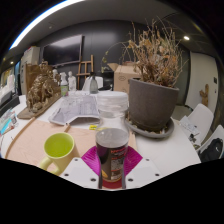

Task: Pour water

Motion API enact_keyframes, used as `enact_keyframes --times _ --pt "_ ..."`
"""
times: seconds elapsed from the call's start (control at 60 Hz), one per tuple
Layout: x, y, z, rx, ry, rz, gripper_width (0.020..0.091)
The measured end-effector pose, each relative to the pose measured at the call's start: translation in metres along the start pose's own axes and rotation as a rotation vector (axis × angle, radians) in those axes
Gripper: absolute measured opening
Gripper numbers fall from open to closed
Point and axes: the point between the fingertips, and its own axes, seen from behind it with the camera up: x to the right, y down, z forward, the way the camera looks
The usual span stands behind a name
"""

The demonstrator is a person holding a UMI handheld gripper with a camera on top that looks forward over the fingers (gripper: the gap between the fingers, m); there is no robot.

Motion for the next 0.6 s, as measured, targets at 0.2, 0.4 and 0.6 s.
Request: enact_keyframes --times 0.2,0.4,0.6 --pt "0.002 0.007 -0.001 0.031 0.003 0.019 0.0299" --pt "0.003 0.011 -0.015 0.000 -0.005 0.026 0.0575" --pt "0.010 -0.014 -0.084 0.004 0.046 -0.006 0.0856"
